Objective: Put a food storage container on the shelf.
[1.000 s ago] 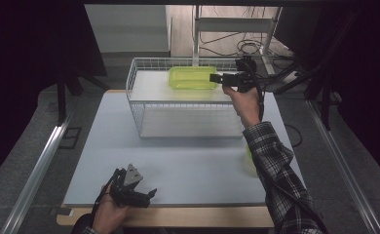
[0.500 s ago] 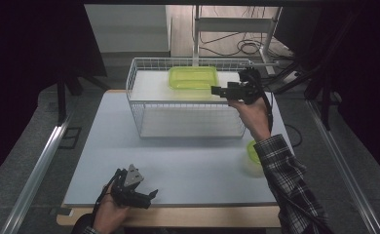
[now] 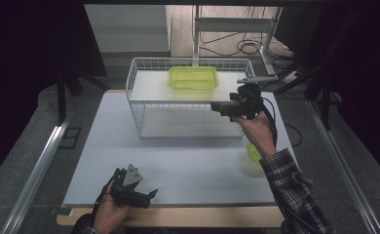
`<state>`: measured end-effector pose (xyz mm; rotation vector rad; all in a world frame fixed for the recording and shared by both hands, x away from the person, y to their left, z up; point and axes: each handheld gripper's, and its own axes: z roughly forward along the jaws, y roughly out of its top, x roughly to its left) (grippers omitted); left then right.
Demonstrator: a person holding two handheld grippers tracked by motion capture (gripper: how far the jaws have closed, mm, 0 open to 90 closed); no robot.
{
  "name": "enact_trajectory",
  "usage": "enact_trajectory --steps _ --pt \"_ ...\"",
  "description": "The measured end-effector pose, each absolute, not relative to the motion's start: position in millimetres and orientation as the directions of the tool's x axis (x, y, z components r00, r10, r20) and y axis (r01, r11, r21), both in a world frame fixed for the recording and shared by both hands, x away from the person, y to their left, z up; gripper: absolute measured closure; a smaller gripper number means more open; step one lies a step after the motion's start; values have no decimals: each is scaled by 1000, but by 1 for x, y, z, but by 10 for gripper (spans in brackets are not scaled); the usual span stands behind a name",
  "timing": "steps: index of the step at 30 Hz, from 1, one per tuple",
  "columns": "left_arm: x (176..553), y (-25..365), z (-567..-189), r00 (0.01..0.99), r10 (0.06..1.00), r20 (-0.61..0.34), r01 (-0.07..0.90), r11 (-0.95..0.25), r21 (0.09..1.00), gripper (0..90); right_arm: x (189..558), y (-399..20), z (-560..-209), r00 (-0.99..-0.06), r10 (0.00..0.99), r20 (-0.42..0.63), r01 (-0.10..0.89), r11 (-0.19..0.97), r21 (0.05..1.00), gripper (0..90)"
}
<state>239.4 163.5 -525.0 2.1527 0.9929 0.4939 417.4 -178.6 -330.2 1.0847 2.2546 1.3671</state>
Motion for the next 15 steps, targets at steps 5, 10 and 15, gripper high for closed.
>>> enact_trajectory --steps 5,10,15 --pt "239 164 -525 632 774 39 506 -450 736 0 406 -181 -342 -693 713 107 439 299 847 83" --pt "240 165 -525 631 775 35 508 -447 736 0 394 -189 -355 -713 695 99 428 318 846 65" --pt "239 165 -526 631 775 30 511 -445 735 0 382 -198 -370 -715 694 89 429 335 839 44"
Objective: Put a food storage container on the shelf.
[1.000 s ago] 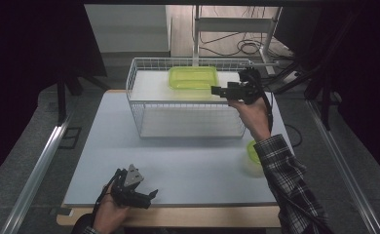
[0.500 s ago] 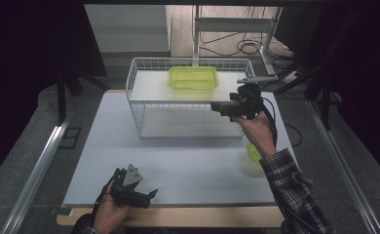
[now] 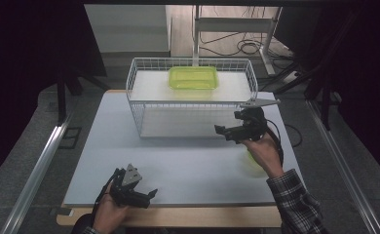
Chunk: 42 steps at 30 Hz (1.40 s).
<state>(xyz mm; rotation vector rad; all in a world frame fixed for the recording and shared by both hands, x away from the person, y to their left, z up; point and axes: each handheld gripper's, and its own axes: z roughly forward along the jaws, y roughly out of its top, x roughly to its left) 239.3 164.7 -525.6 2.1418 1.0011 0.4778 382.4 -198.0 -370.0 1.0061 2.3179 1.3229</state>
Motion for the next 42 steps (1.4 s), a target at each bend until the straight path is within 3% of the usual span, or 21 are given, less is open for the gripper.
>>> enact_trajectory --steps 19,42 --pt "237 165 -526 635 772 30 494 -436 752 0 338 -223 -413 -713 700 52 400 344 850 28" --pt "236 164 -529 656 749 91 451 -486 748 0 296 -219 -470 -741 671 1 387 427 817 28"
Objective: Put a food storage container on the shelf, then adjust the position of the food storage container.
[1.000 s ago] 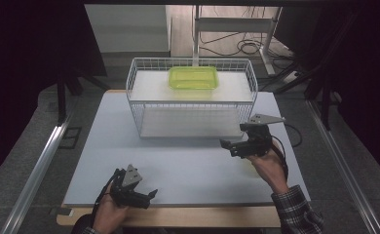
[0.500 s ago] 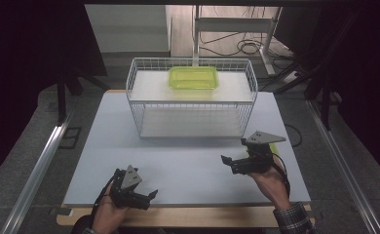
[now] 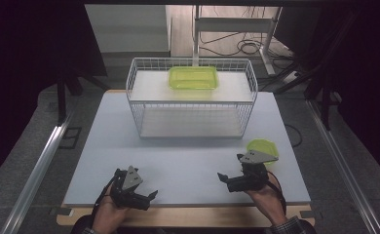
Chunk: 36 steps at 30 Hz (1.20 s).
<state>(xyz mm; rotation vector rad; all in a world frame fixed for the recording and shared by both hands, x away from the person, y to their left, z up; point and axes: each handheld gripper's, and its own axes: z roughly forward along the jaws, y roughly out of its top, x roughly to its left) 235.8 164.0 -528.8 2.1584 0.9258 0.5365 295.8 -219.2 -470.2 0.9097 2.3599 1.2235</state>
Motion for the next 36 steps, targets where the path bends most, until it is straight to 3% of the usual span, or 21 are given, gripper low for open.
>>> enact_trajectory --steps 6,18,24,36 --pt "236 163 -530 657 748 95 448 -489 748 0 294 -216 -494 -750 661 10 430 475 768 27" --pt "237 165 -530 653 752 83 457 -480 749 0 298 -225 -482 -709 704 35 470 435 768 7" --pt "237 165 -531 652 754 82 461 -480 746 0 303 -241 -467 -659 751 40 481 380 790 176" --pt "237 165 -532 648 758 77 470 -478 742 0 325 -297 -452 -569 820 57 532 315 786 657"
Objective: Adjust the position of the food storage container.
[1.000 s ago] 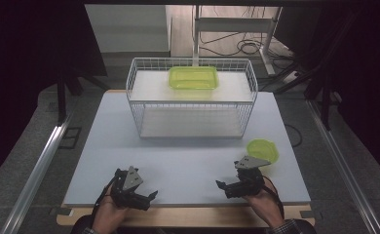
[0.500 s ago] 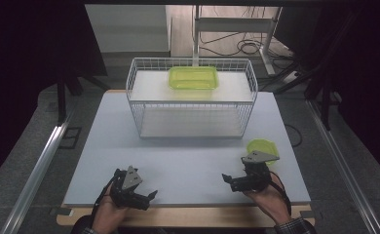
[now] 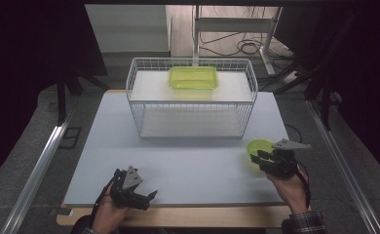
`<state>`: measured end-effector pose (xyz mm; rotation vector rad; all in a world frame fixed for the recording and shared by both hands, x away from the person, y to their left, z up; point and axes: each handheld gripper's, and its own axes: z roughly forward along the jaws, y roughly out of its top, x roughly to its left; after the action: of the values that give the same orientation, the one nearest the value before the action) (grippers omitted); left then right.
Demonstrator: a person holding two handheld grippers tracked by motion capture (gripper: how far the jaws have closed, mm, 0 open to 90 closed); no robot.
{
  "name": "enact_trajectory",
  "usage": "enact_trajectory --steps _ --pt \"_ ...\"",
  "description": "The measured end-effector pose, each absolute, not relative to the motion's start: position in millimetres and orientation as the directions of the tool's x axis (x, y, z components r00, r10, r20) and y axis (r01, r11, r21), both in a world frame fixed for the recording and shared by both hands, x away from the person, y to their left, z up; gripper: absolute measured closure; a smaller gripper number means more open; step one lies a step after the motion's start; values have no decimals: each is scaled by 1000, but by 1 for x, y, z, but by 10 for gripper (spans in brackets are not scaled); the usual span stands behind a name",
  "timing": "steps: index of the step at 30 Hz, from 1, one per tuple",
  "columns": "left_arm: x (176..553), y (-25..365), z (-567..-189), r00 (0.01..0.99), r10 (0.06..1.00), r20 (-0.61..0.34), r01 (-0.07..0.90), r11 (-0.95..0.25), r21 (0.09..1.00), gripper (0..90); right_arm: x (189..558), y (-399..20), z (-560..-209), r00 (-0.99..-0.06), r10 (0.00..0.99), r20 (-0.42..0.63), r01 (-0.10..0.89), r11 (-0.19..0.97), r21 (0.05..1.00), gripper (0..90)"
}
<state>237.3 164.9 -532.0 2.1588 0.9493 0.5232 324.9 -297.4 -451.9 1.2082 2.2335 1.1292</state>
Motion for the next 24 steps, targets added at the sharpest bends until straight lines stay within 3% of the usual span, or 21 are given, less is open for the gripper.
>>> enact_trajectory --steps 9,16,24 --pt "237 165 -532 647 759 77 473 -478 740 0 337 -331 -450 -490 871 29 540 277 795 888" --pt "238 164 -533 647 758 83 475 -487 733 0 349 -353 -454 -400 916 23 561 225 797 892" --pt "238 164 -533 645 760 84 475 -484 735 0 361 -360 -462 -373 928 3 574 229 786 894"
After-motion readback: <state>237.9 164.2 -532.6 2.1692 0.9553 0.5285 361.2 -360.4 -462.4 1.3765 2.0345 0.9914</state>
